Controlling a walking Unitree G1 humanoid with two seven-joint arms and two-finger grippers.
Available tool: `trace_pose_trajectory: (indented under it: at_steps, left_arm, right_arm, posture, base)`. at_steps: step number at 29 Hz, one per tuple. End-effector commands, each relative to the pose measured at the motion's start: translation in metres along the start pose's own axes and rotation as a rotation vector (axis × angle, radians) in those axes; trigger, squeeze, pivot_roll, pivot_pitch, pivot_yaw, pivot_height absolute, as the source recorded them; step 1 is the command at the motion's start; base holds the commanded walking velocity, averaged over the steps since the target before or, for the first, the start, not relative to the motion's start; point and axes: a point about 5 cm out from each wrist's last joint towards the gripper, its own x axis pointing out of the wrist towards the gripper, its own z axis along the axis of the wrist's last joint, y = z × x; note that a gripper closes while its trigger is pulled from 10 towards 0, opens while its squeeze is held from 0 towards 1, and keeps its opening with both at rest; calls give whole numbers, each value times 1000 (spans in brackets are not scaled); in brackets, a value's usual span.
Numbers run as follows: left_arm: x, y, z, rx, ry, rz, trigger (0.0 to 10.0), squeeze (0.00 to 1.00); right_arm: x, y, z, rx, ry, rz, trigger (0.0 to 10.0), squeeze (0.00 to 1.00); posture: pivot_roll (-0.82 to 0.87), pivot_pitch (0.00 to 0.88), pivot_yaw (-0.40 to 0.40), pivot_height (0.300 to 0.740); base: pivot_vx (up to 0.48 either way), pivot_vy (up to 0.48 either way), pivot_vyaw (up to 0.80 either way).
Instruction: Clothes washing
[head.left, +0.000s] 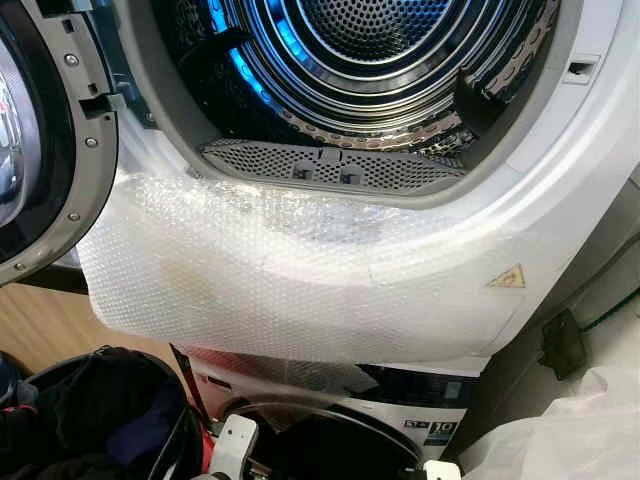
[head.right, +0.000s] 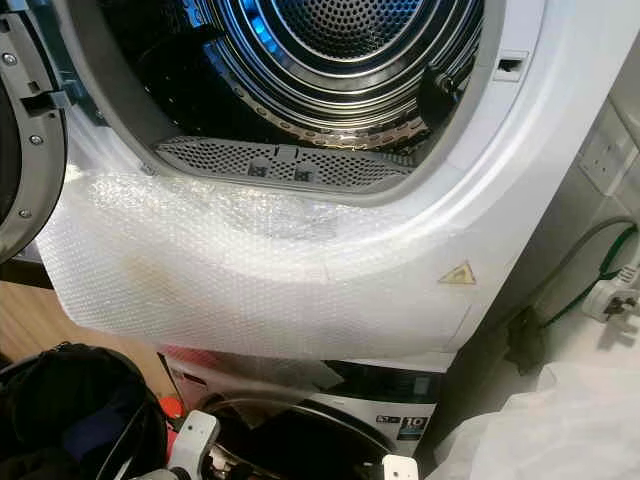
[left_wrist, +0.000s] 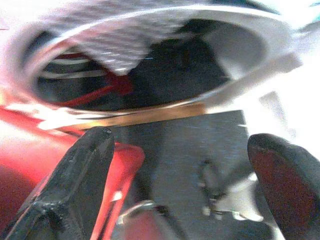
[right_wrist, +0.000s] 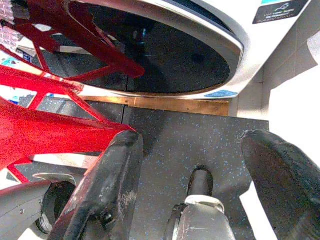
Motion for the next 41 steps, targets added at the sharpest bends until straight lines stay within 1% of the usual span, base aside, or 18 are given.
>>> trace_pose_trajectory:
  at_steps: [1,5,7,10,15,18,21,24,25,27,28,29,31,33,37,38,40,41]
  left_arm:
    - [2,-10,-1,21,31,-113,10000,0]
    - [8,-25,10,95,21,-259,10000,0]
    - [8,-26,10,99,19,-268,10000,0]
    - [15,-45,31,158,-33,-401,10000,0]
    - [20,-68,52,257,-111,-519,10000,0]
    - [21,-86,68,267,-182,-622,10000,0]
    - [21,-98,73,299,-191,-699,10000,0]
    - [18,-114,80,396,-221,-788,10000,0]
    - [16,-119,87,436,-259,-805,10000,0]
    - [10,-127,101,450,-346,-817,10000,0]
    - [0,-135,112,464,-409,-848,10000,0]
    - [0,-135,112,464,-409,-848,10000,0]
    - [-18,-141,119,536,-474,-847,10000,0]
    - [-29,-141,123,546,-512,-815,10000,0]
    - [-61,-135,137,544,-603,-699,10000,0]
    - [-61,-135,137,544,-603,-699,10000,0]
    - [-81,-128,142,516,-619,-626,10000,0]
    - [-81,-128,142,516,-619,-626,10000,0]
  right_arm:
    - [0,2,-1,0,12,7,10000,0]
    - [0,2,-3,-13,20,9,10000,0]
    - [0,2,-3,-12,20,9,10000,0]
    - [0,4,-4,-19,26,13,10000,0]
    - [0,5,-5,-23,29,14,10000,0]
    - [0,4,-6,-25,33,10,10000,0]
    - [0,4,-8,-30,39,10,10000,0]
    - [0,6,-9,-31,41,13,10000,0]
    - [0,6,-10,-30,41,14,10000,0]
    - [-1,7,-11,-28,41,14,10000,0]
    - [-1,8,-11,-25,41,14,10000,0]
    - [-1,8,-11,-25,41,14,10000,0]
    - [-1,8,-14,-15,43,7,10000,0]
    - [-1,8,-15,-12,45,4,10000,0]
    - [-2,7,-19,2,48,-5,10000,0]
    - [-2,7,-19,2,48,-5,10000,0]
    - [-3,6,-20,3,51,-11,10000,0]
    - [-3,6,-20,3,51,-11,10000,0]
  posture:
    - [86,0,16,740]
    - [93,0,14,740]
    - [92,0,15,740]
    - [91,0,16,740]
    - [83,0,23,740]
    - [85,0,25,740]
    - [89,0,26,740]
    - [83,0,34,740]
    - [77,0,42,740]
    - [70,0,58,740]
    - [64,0,68,740]
    - [64,0,68,740]
    - [59,0,82,740]
    - [51,0,97,740]
    - [48,0,116,740]
    - [48,0,116,740]
    - [56,0,130,740]
    - [56,0,130,740]
  base:
    - [0,0,0]
    - [0,0,0]
    - [0,0,0]
    - [0,0,0]
    - [0,0,0]
    - [0,0,0]
    - [0,0,0]
    - [0,0,0]
    - [0,0,0]
    - [0,0,0]
    - [0,0,0]
    - [0,0,0]
    - [0,0,0]
    - [0,0,0]
    - [0,0,0]
    - [0,0,0]
    - [0,0,0]
    - [0,0,0]
